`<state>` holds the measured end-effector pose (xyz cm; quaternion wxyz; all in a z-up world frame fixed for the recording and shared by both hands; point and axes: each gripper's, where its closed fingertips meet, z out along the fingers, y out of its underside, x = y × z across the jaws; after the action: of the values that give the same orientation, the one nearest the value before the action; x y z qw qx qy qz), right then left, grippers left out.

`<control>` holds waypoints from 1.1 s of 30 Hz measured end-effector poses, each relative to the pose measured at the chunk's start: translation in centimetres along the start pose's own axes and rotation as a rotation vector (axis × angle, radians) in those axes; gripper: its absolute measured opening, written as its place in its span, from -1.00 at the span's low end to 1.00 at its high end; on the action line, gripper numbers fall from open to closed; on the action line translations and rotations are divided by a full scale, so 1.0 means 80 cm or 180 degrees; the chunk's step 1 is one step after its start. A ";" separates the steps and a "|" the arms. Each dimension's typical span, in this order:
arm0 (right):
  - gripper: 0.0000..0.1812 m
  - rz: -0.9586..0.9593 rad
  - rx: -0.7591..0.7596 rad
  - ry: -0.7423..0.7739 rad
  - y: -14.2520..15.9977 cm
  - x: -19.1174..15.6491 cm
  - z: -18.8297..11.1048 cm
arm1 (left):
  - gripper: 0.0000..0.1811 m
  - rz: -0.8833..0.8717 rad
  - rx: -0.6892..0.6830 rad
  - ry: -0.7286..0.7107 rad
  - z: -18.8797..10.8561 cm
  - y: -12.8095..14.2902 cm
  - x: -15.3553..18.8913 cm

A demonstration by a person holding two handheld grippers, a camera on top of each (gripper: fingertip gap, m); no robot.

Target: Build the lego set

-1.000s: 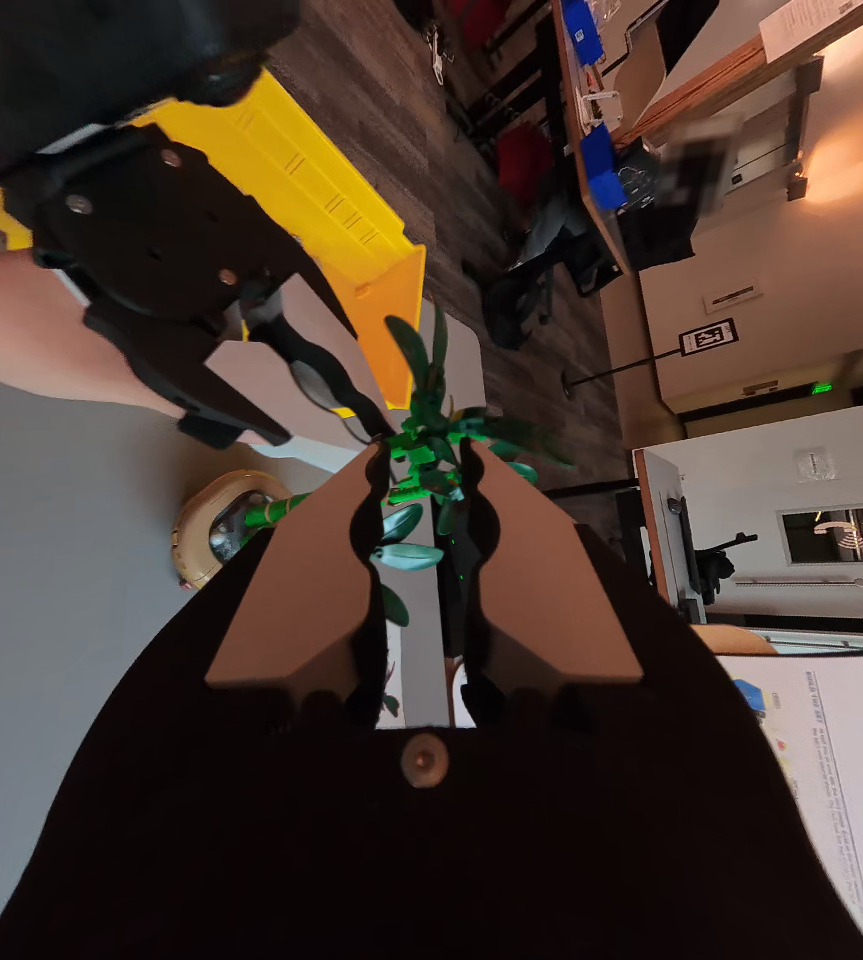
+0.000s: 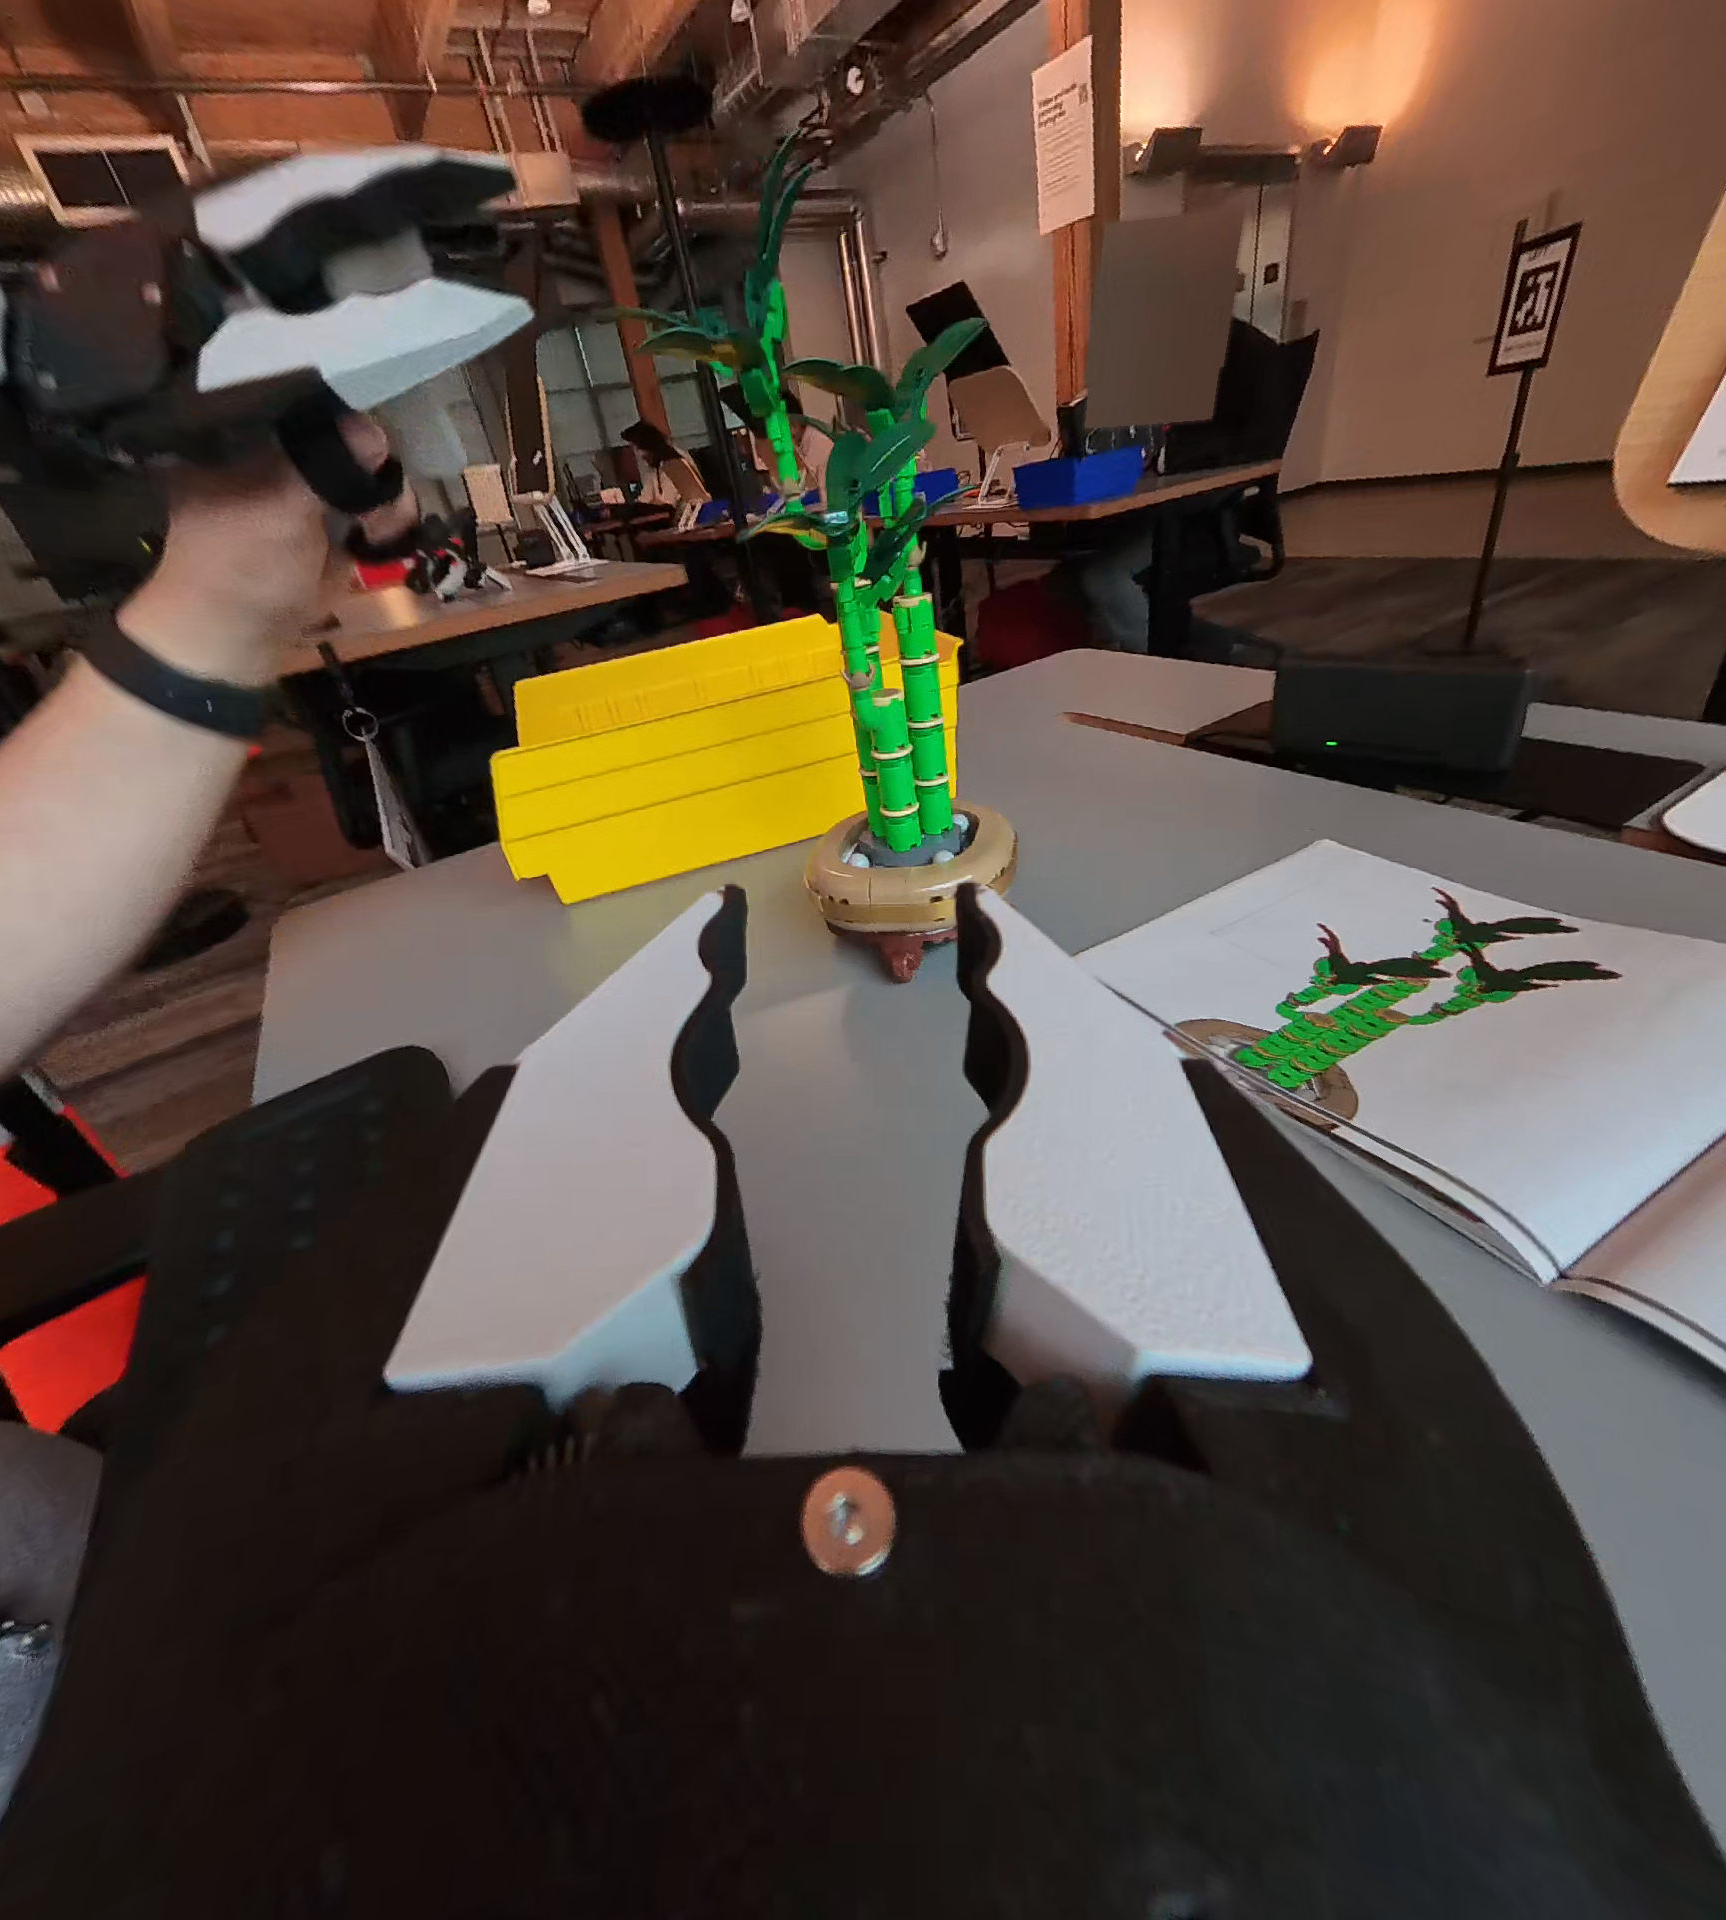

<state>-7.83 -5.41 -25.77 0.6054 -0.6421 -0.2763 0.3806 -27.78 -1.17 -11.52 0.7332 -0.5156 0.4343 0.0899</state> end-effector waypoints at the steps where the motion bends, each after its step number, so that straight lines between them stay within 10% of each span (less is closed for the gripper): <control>1: -0.56 -0.0054 -0.0012 0.0014 0.001 -0.001 -0.001 | -0.44 0.0205 -0.0071 0.0100 0.007 -0.001 0.004; 10: -0.54 -0.0217 -0.0137 -0.0159 0.009 -0.027 0.004 | -0.43 0.0361 -0.0741 0.0487 0.030 0.059 0.031; 20: -0.53 -0.0202 -0.0197 -0.0163 0.015 -0.030 0.005 | -0.39 -0.0287 -0.0476 0.0007 -0.006 0.038 0.037; 24: -0.50 -0.0310 -0.0306 0.0203 0.024 -0.008 0.000 | -0.41 -0.1458 -0.0213 0.0354 -0.034 0.031 0.126; 27: -0.46 -0.0539 -0.0606 0.1105 0.039 0.046 -0.016 | -0.32 -0.1835 -0.0785 0.0724 -0.030 0.064 0.215; 33: 0.25 -0.0291 -0.1440 0.2138 0.082 0.113 -0.063 | 0.26 -0.2043 -0.1654 0.1602 0.006 0.067 0.328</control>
<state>0.67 -1.62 -33.76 0.5217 -0.8347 -0.1682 0.0520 -14.71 -6.63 -34.23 0.4429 -0.7954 0.3803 -0.1629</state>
